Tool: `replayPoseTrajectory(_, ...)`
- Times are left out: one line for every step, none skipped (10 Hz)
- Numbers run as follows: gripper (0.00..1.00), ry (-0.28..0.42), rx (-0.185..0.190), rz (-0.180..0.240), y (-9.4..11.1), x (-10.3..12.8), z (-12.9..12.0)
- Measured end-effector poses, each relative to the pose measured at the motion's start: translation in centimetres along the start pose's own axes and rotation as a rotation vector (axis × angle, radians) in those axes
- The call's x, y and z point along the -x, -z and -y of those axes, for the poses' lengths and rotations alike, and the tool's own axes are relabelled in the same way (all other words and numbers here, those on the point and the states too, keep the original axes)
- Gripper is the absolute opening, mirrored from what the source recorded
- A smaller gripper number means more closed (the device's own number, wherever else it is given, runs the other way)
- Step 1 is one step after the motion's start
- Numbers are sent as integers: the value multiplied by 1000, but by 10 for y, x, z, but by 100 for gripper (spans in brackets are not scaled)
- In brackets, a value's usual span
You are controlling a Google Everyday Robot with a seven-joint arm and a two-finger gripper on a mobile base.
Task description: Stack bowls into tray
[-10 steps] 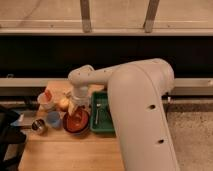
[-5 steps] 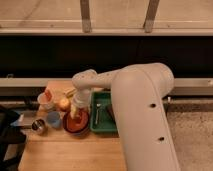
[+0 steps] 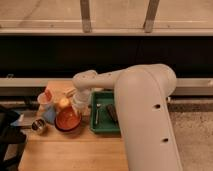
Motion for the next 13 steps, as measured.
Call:
replayPoseTrajectory(0,2,5,-1,1,-2,-2)
replayPoseTrajectory(0,5,10,4,4,-3,-3)
replayPoseTrajectory(0,5,11,9,9,-4,-4)
replayPoseTrajectory(0,1,14,17,18,-5,-6)
replayPoseTrajectory(0,-10,15,27,34,-7,-6)
replayPoseTrajectory(0,-22,15,37,46,-9,-5)
replayPoseTrajectory(0,-41,10,45,61,-12,-4)
replayPoseTrajectory(0,-73,5,58,75,-13,0)
replayPoseTrajectory(0,-124,-6,73,92,-23,12)
replayPoseTrajectory(0,-157,-11,85,99,-30,19)
replayPoseTrajectory(0,-211,-17,99,109,-41,31)
replayPoseTrajectory(0,-255,-18,110,115,-50,41)
replayPoseTrajectory(0,-306,-16,123,121,-62,54)
